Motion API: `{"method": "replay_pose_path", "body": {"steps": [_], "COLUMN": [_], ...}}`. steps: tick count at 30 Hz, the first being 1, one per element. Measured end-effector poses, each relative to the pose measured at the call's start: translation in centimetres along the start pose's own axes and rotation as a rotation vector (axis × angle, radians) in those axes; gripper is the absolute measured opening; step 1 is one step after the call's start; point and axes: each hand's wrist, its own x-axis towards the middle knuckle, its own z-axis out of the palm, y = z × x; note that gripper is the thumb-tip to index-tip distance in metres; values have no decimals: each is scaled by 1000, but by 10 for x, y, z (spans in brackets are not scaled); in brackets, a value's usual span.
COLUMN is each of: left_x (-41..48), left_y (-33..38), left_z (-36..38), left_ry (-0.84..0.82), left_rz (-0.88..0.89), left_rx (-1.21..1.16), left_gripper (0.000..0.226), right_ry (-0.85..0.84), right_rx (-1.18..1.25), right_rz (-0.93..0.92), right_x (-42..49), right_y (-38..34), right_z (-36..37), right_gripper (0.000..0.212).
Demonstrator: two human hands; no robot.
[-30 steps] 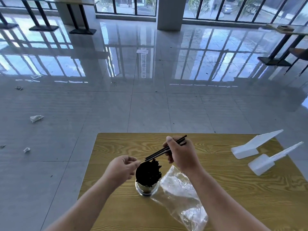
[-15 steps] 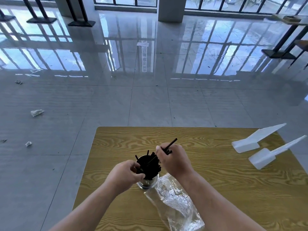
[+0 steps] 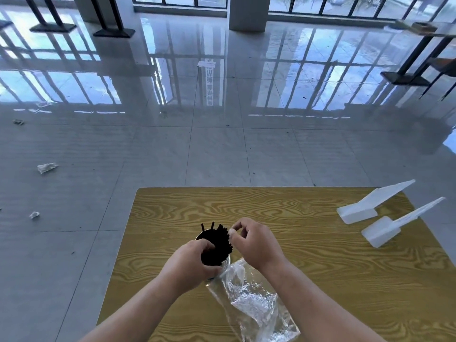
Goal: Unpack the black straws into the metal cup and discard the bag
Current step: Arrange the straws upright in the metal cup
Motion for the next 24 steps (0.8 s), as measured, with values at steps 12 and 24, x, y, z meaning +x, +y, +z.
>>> {"method": "replay_pose_path", "body": {"steps": [12,24], "left_x": [9,11], "left_y": [14,12], "left_z": [1,-7], "left_ry": [116,51], "left_rz": [241,259], "left_rx": [278,310], "left_gripper": [21,29], "right_ry": [-184,-152], "right_rx": [47,101], "right_rz": [64,93], "right_x": [-11,-9], "right_y": [8,5], "right_z": [19,18], "right_gripper": [11,13]}}
